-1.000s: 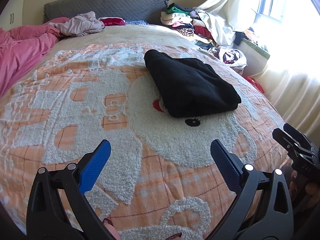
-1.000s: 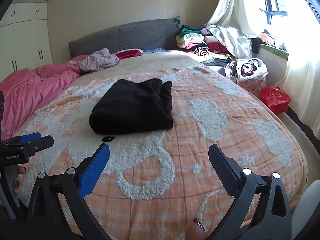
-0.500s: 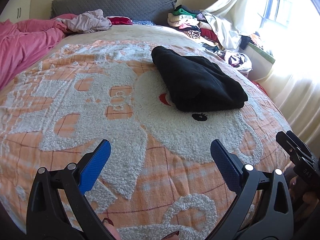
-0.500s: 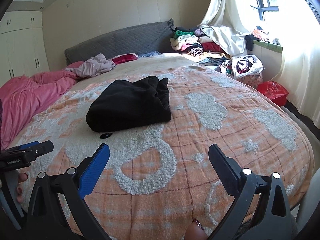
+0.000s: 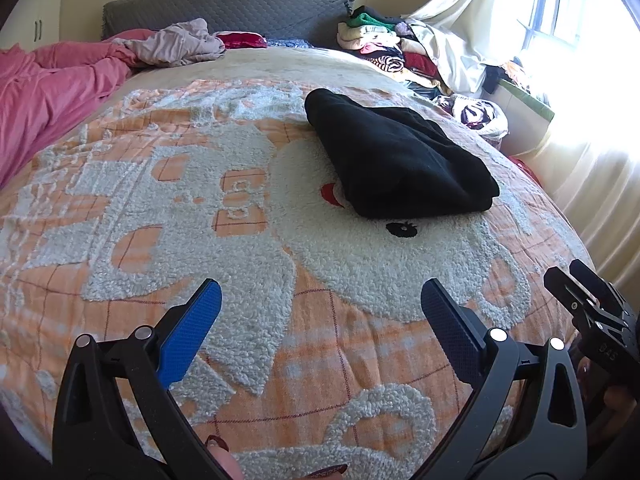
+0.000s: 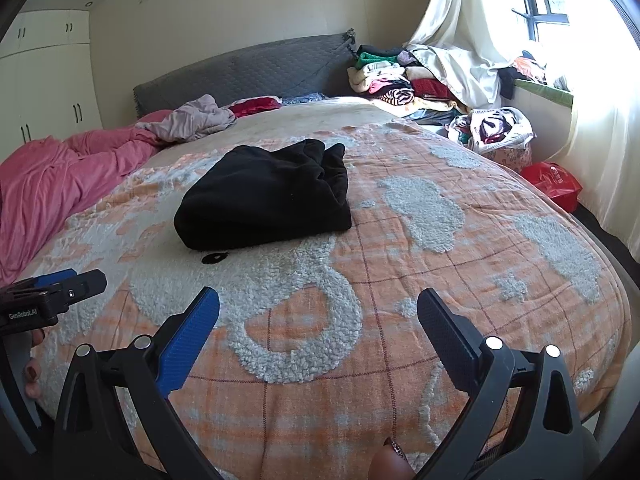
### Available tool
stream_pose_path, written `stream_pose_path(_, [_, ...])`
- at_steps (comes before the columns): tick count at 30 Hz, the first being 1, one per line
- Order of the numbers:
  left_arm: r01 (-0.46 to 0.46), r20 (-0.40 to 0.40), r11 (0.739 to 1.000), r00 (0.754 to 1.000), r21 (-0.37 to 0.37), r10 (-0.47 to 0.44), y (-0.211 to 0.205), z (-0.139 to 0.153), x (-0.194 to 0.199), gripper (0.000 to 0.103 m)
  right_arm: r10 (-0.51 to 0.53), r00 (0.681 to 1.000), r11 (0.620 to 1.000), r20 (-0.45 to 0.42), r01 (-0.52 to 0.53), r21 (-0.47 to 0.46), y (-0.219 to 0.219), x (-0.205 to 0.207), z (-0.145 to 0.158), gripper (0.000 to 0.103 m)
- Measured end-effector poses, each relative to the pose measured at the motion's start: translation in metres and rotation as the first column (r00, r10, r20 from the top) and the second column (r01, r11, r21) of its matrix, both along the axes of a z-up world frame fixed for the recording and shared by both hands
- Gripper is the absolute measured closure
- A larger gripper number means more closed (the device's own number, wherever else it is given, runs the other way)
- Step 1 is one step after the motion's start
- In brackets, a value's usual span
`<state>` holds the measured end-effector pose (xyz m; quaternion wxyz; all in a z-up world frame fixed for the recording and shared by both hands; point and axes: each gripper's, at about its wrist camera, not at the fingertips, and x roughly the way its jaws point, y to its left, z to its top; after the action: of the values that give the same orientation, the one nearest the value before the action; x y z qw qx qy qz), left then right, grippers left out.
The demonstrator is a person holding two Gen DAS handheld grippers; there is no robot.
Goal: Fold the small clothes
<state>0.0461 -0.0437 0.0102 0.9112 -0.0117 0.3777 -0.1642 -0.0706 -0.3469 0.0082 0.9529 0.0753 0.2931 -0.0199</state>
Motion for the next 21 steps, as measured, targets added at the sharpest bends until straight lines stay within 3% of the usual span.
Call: stream_pose_path(21, [-0.007,-0.007,1.000,1.000,0.010,0.007,-0.0018,0.0016,-0.0016,0.009,-0.010,1.000,1.000,-0.010,0.010,-0.001,-0.0023,0.0010,-0.0007,0.004])
